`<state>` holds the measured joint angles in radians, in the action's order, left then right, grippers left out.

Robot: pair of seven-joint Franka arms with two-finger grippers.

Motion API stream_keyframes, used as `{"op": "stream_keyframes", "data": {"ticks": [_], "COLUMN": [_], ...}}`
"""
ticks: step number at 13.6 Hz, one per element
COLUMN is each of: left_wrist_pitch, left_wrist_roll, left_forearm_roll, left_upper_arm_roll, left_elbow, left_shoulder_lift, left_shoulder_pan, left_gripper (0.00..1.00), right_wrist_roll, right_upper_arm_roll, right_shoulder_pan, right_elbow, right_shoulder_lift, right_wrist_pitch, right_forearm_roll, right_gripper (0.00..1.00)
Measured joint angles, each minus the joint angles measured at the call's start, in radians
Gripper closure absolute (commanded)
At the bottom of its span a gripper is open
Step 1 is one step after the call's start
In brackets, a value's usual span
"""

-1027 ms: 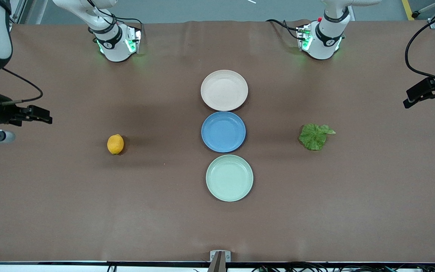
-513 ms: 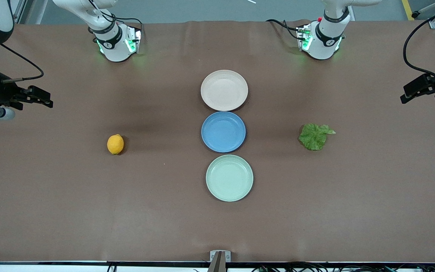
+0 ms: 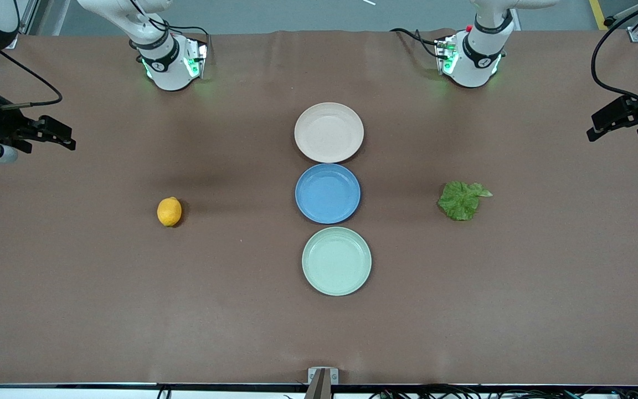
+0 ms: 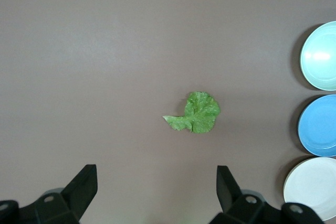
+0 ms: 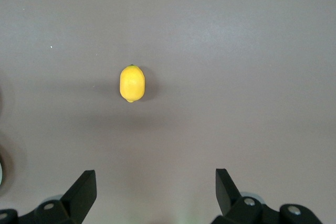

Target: Pick lemon and lettuce from plates

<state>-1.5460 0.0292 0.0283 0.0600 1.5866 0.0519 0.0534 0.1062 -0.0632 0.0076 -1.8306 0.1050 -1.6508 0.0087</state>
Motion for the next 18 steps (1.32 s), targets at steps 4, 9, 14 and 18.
{"op": "stream_keyframes", "data": {"ticks": [4, 9, 14, 18], "left_wrist_pitch": [-0.001, -0.004, -0.008, -0.008], "left_wrist_roll": [0.0, 0.0, 0.0, 0.0], "left_forearm_roll": [0.002, 0.005, 0.005, 0.005], "left_upper_arm_roll": [-0.01, -0.013, -0.015, -0.018], "left_elbow": [0.002, 0.0, -0.02, -0.02], "left_shoulder_lift": [0.0, 0.0, 0.001, 0.001], "left_shoulder_pan": [-0.007, -0.008, -0.008, -0.007], "left_gripper": [0.0, 0.0, 0.0, 0.0], "right_wrist_roll": [0.0, 0.0, -0.021, -0.022], "right_upper_arm_roll": [0.002, 0.01, 0.011, 0.011], "right_shoulder_pan": [0.0, 0.0, 0.0, 0.0], "right_elbow": [0.001, 0.019, 0.02, 0.019], "right_shoulder_lift": [0.001, 0.001, 0.001, 0.001], "right_wrist_pitch": [-0.033, -0.048, -0.048, -0.05], "right_forearm_roll": [-0.001, -0.001, -0.001, 0.0], "right_gripper": [0.0, 0.0, 0.0, 0.0]}}
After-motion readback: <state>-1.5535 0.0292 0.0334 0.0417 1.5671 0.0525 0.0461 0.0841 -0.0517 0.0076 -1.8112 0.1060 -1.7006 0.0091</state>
